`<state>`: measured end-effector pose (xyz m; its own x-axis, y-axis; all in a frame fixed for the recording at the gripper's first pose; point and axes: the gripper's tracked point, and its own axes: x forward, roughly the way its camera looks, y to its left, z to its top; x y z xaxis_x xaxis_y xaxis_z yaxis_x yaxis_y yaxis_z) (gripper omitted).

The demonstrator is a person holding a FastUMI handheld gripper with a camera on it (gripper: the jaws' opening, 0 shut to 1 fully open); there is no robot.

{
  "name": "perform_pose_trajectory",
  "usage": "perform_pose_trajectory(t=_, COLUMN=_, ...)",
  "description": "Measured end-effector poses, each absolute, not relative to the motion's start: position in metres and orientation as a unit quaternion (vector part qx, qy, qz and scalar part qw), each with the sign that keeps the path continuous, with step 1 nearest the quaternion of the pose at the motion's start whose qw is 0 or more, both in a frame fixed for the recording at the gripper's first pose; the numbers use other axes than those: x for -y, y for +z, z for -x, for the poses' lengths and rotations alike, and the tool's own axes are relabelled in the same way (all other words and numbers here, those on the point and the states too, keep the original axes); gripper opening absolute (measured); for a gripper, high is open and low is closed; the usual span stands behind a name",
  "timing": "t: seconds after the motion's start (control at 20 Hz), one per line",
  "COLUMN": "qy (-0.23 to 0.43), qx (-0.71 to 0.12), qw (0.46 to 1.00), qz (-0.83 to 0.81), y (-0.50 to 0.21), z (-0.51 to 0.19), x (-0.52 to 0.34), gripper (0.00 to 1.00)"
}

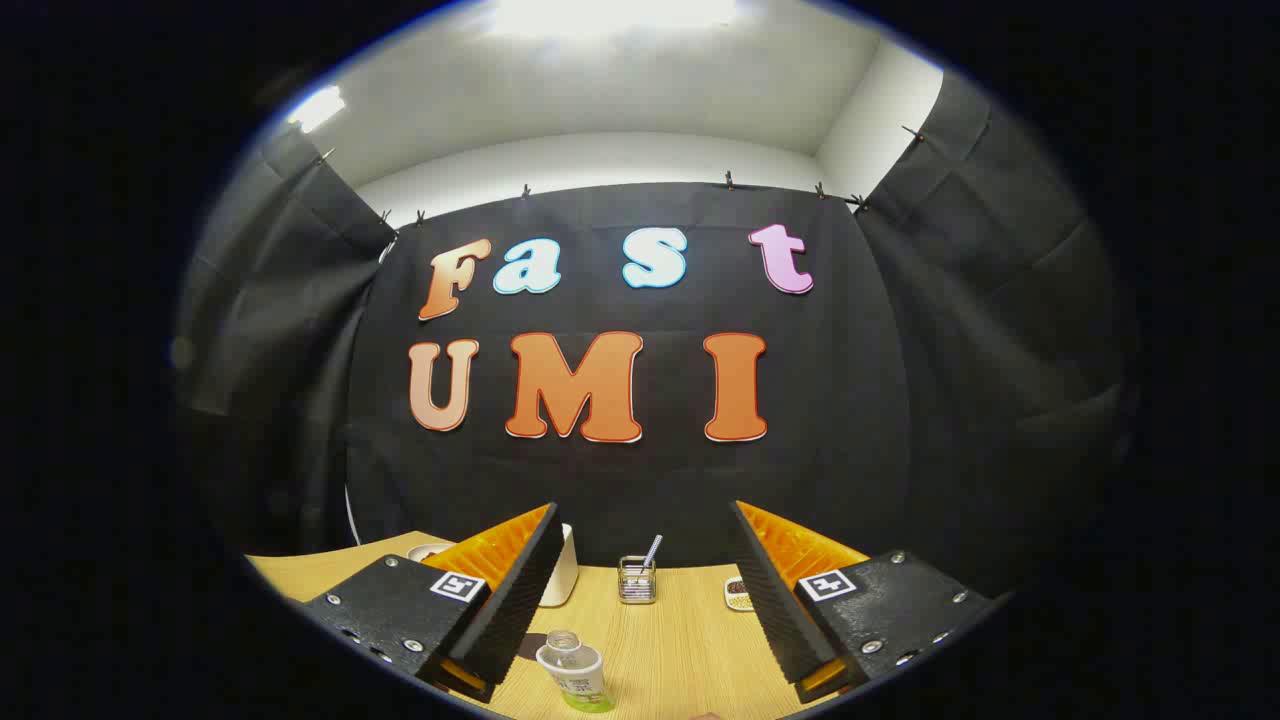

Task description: Take the bottle from table, then pour the juice into the cup, finally place the bottle on the coaster

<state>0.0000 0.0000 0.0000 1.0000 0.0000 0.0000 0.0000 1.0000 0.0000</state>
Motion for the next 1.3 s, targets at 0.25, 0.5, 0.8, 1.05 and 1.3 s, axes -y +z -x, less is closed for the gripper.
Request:
perform_pose_trajectory(t=0.25, qy=0.007, qx=0.002, qw=1.0, qz=0.003, y=0.004, z=0.0, x=-0.006, gripper=0.98)
perform_pose_trajectory(t=0.5, qy=0.01, qx=0.001, qw=1.0, qz=0.001, y=0.006, z=-0.004, x=-0.008, gripper=0.98)
perform_pose_trajectory(t=0.8, qy=0.017, qx=-0.002, qw=1.0, qz=-0.012, y=0.009, z=-0.006, x=-0.01, gripper=0.98)
perform_pose_trajectory(t=1.05, qy=0.024, qx=-0.003, qw=1.0, qz=-0.01, y=0.007, z=-0.003, x=-0.016, gripper=0.98)
perform_pose_trajectory(t=1.3, qy=0.043, qx=-0.007, qw=0.999, qz=-0.015, y=-0.005, z=0.001, x=-0.029, gripper=0.98)
